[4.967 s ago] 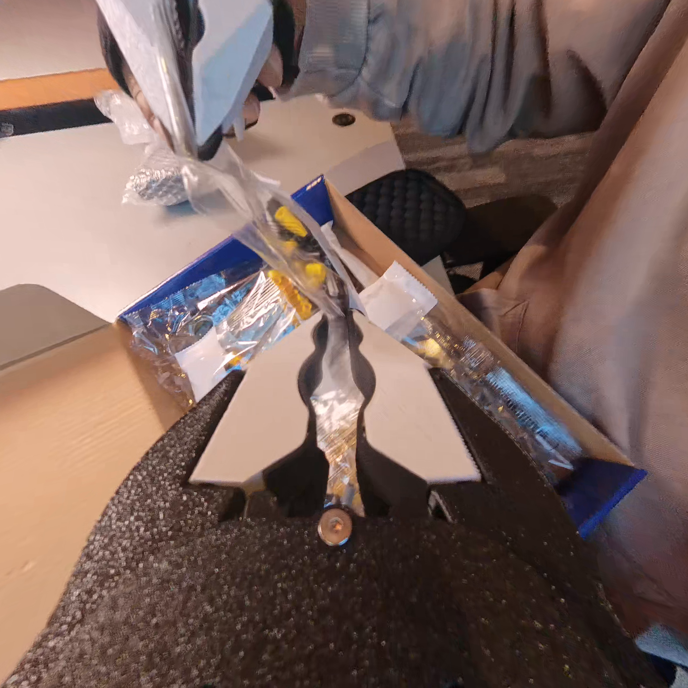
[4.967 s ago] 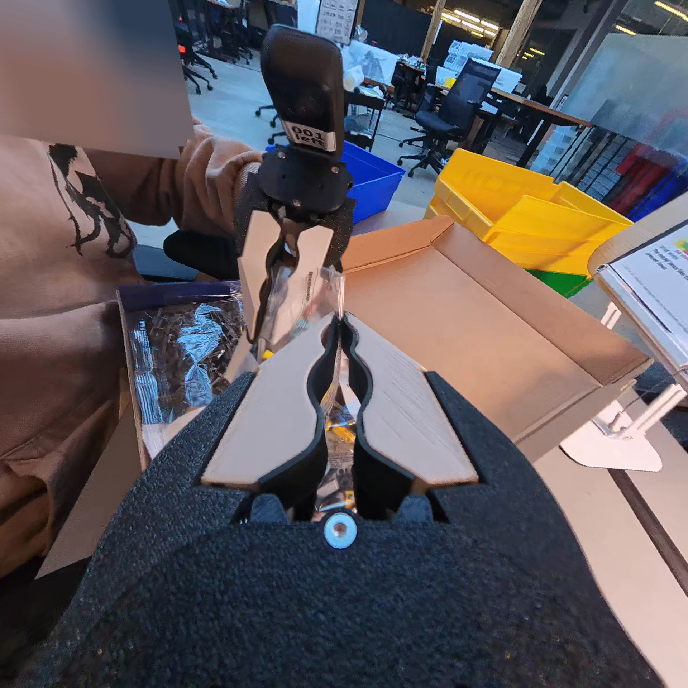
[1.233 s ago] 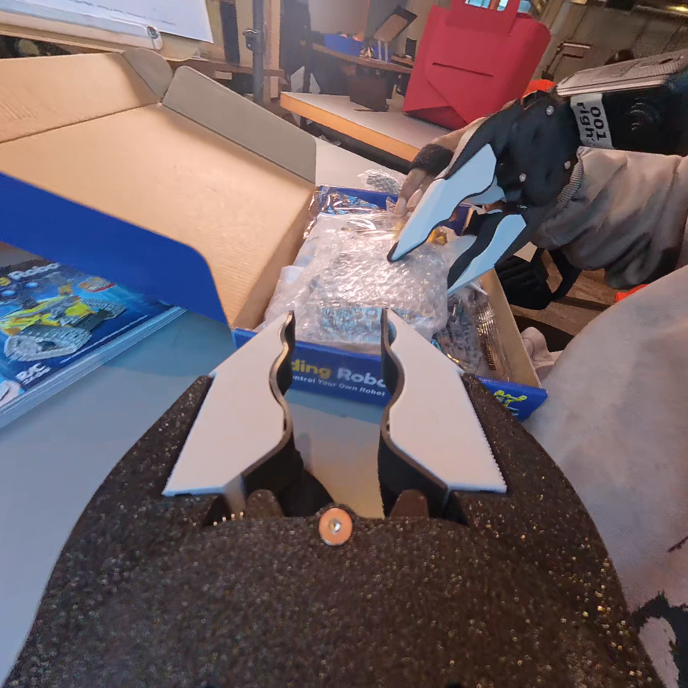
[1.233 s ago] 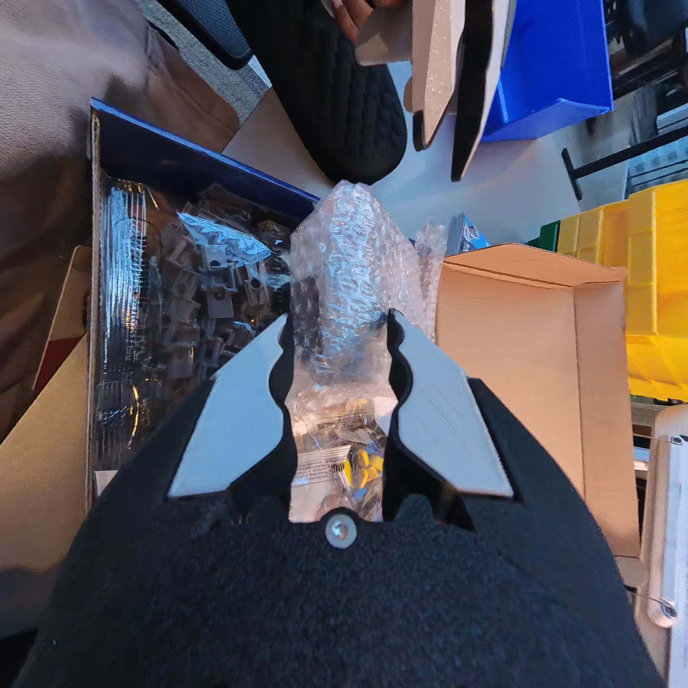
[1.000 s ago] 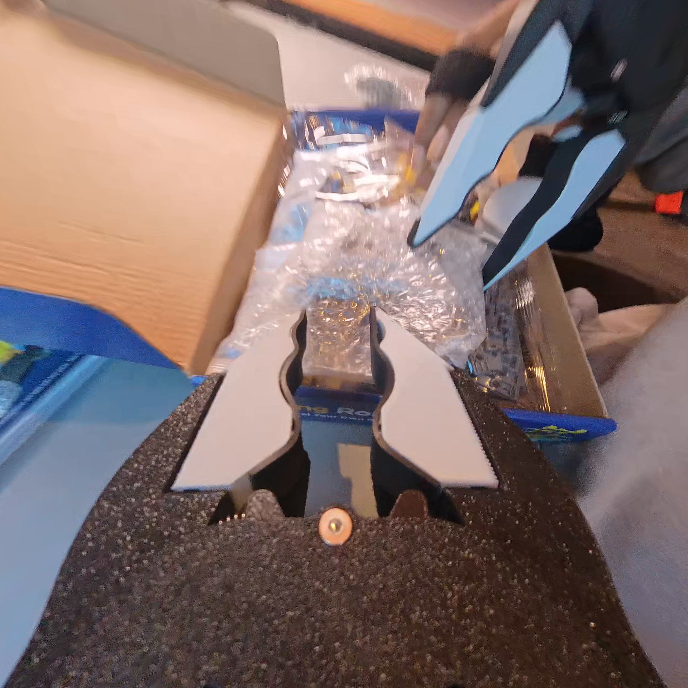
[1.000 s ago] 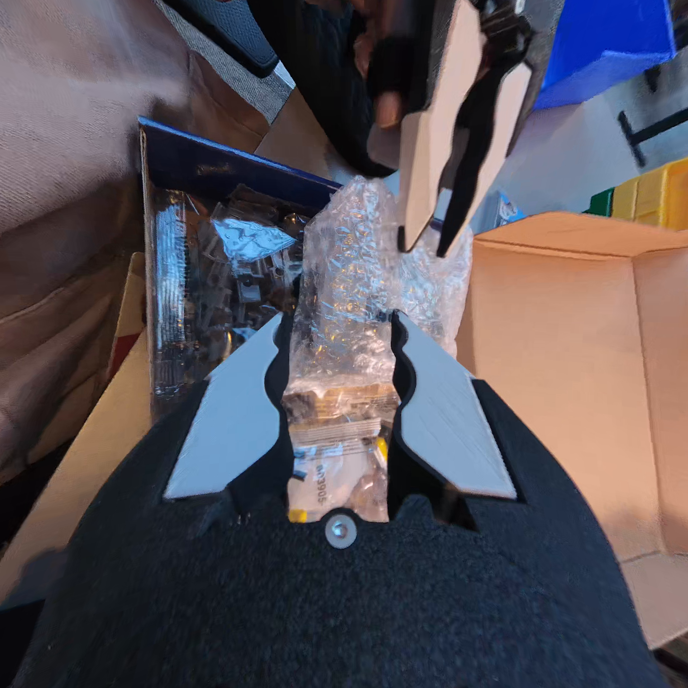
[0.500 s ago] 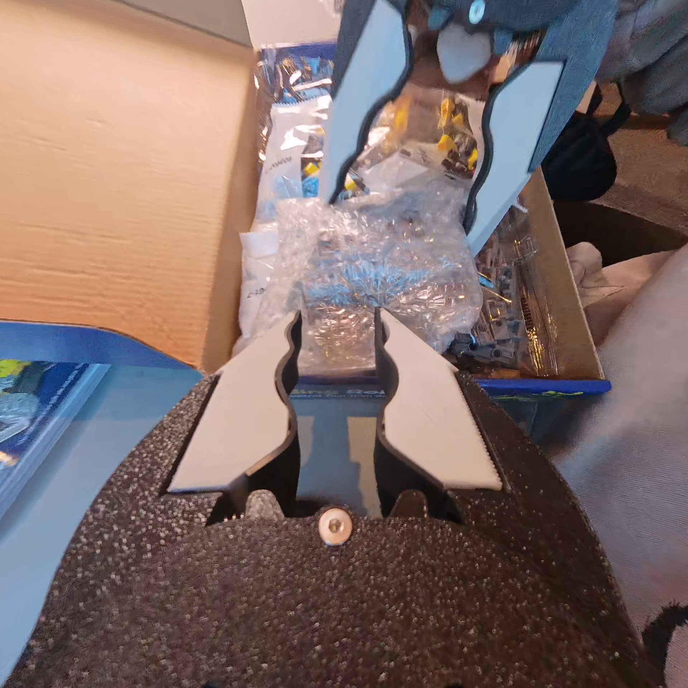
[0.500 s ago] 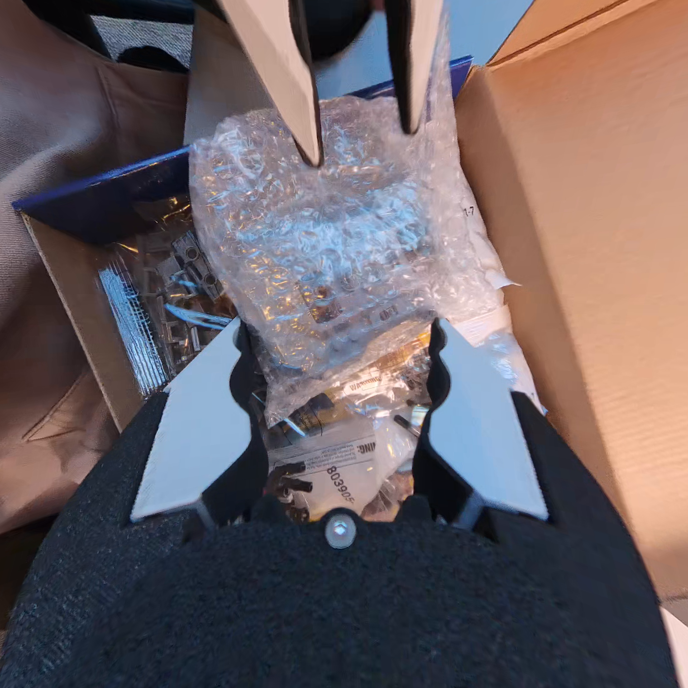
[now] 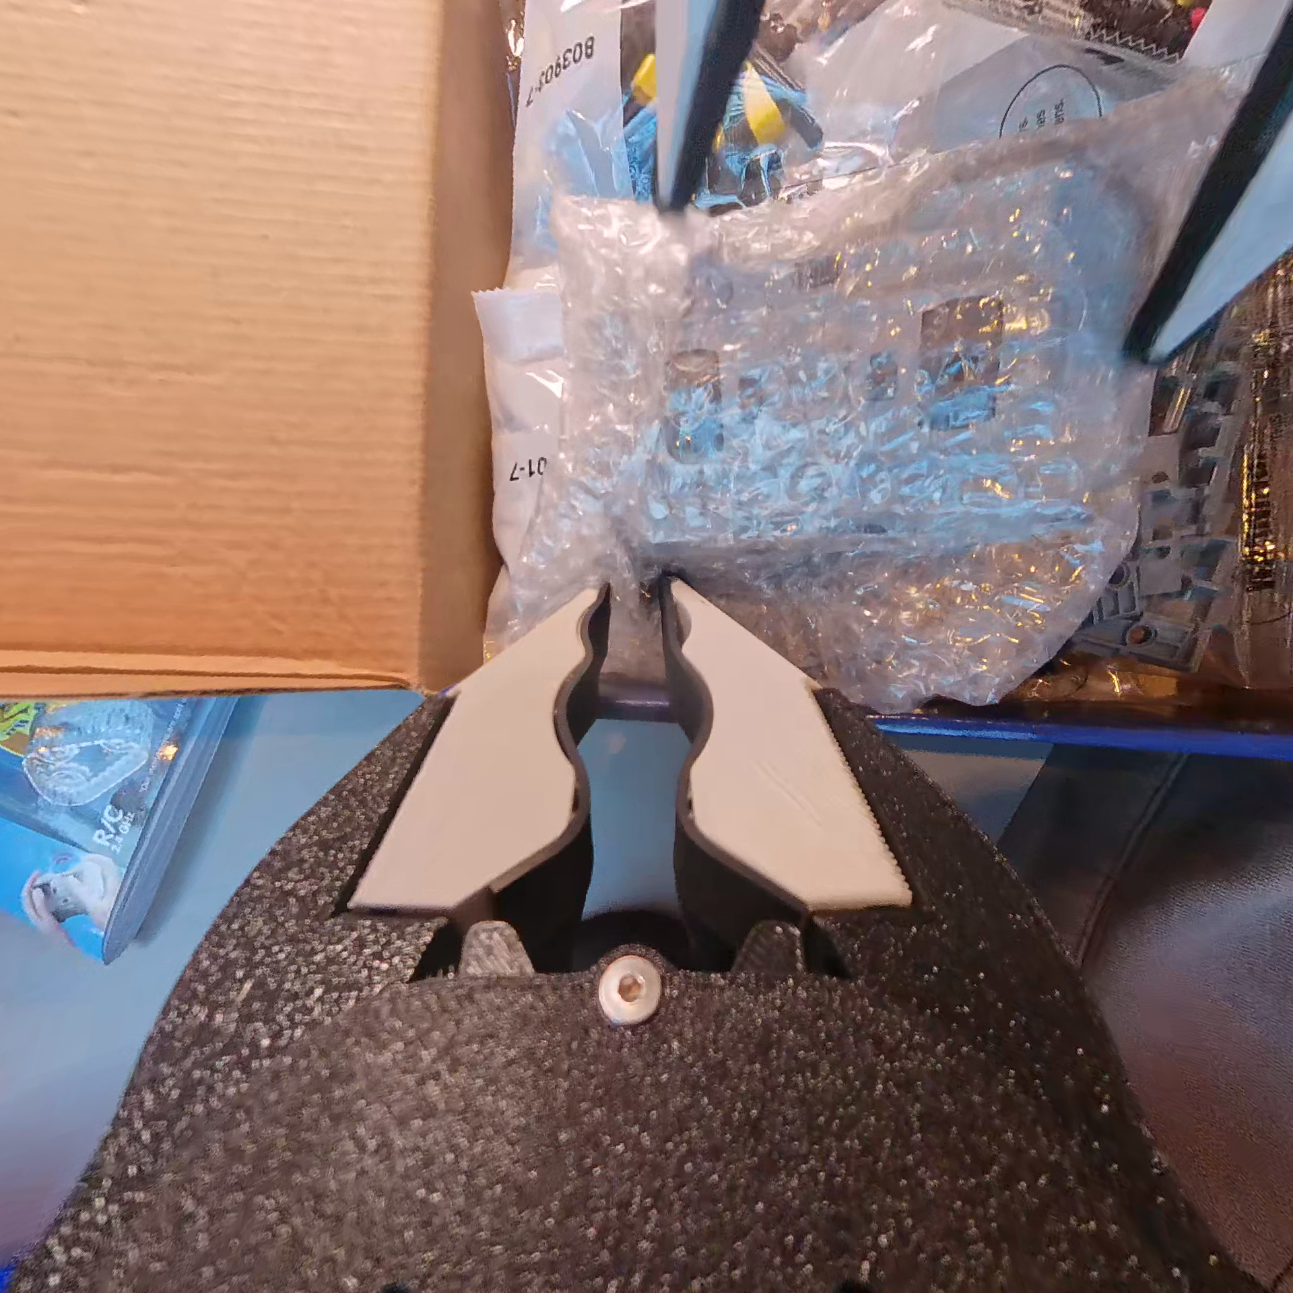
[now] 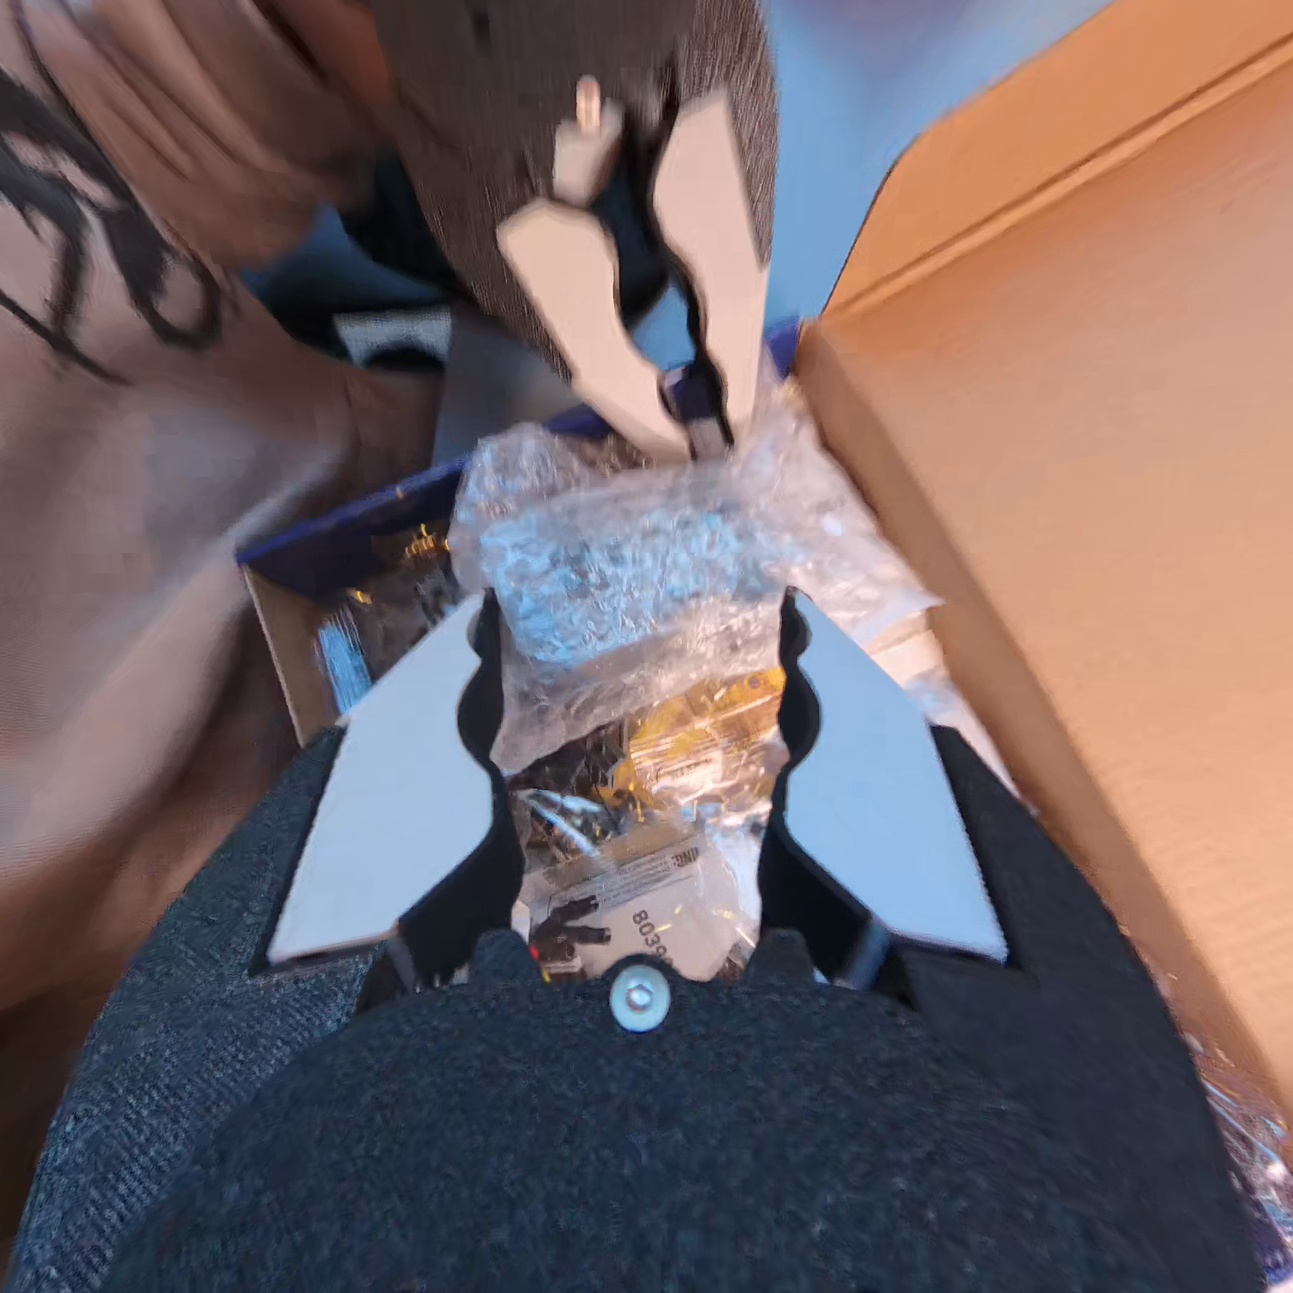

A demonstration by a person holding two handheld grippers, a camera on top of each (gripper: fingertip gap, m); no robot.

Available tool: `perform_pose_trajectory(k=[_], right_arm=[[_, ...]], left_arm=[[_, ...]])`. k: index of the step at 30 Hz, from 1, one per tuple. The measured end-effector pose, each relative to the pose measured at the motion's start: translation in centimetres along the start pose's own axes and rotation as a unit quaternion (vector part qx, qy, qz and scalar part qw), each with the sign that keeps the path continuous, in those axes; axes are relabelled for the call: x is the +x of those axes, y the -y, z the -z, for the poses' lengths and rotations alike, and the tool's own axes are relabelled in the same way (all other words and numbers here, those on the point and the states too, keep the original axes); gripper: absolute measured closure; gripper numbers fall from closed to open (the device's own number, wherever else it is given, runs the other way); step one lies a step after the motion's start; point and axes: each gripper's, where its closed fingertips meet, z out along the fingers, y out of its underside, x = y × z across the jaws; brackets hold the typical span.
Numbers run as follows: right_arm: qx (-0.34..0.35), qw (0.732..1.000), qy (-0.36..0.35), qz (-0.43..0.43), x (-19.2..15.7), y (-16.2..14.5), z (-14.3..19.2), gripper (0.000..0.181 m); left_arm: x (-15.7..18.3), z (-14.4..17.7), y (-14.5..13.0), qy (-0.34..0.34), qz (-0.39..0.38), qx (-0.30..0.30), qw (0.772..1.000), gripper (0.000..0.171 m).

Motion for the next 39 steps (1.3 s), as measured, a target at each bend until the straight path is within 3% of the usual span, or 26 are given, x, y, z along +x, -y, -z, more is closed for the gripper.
perform_pose_trajectory(k=[7,11,13,16,18,20,22,23,24,27,28,29,30,31,32,35,39], right_arm=[[-0.03,0.999,0.025,-0.004,-0.2,-1.1,-1.1,0.096],[0.01,1.0,0.009,-0.004,-0.2,-0.6,-0.7,0.097],[0.073,0.997,-0.016,-0.009,0.3,0.1,1.2,0.095],[0.172,0.979,-0.093,-0.054,2.8,-0.4,7.6,0.104],[0.149,0.959,-0.229,-0.069,6.8,-4.7,12.7,0.107],[0.045,0.929,-0.359,-0.081,10.2,-12.3,17.4,0.108],[-0.078,0.892,-0.433,-0.103,11.8,-20.8,21.0,0.103],[-0.116,0.882,-0.438,-0.129,11.8,-24.3,21.6,0.097],[-0.12,0.879,-0.433,-0.157,11.5,-26.5,21.5,0.095],[-0.105,0.877,-0.425,-0.2,11.2,-29.3,18.7,0.096],[-0.139,0.862,-0.455,-0.178,11.6,-30.3,18.5,0.108],[-0.187,0.834,-0.502,-0.133,12.2,-31.1,19.3,0.138],[-0.226,0.809,-0.537,-0.082,12.6,-31.2,20.2,0.171],[-0.231,0.798,-0.553,-0.064,12.8,-30.9,20.6,0.177],[-0.216,0.803,-0.55,-0.077,12.9,-30.4,20.7,0.179],[-0.149,0.823,-0.543,-0.079,12.7,-25.7,23.1,0.18],[0.0,0.889,-0.446,-0.103,10.1,-15.0,24.3,0.18]], left_arm=[[0.2,0.1,0.0,-0.006,0.009,0.019,1.0,0.159],[-0.1,0.6,0.4,0.008,0.0,0.056,0.998,0.157],[-0.1,1.9,1.2,0.004,0.015,0.1,0.995,0.153],[-0.3,5.1,3.0,-0.013,0.043,0.187,0.981,0.142],[-0.9,7.1,3.6,-0.012,0.058,0.235,0.97,0.138],[-1.5,8.4,3.7,-0.009,0.067,0.264,0.962,0.135],[-1.9,8.6,3.4,-0.005,0.074,0.275,0.958,0.134],[-2.0,8.5,3.2,-0.004,0.078,0.276,0.958,0.133],[-2.0,8.3,3.0,-0.004,0.082,0.276,0.958,0.132],[-1.6,7.5,3.0,-0.015,0.091,0.279,0.956,0.132],[-1.5,7.2,3.1,-0.018,0.091,0.277,0.956,0.131],[-1.5,7.1,3.2,-0.016,0.09,0.274,0.957,0.13],[-1.4,7.2,3.3,-0.012,0.086,0.273,0.958,0.13],[-1.4,7.5,3.5,-0.008,0.078,0.273,0.959,0.13],[-1.3,7.9,3.8,-0.003,0.07,0.276,0.959,0.13],[-1.4,9.0,4.7,-0.001,0.058,0.287,0.956,0.132],[-0.8,9.4,6.5,-0.025,0.048,0.305,0.951,0.132]])
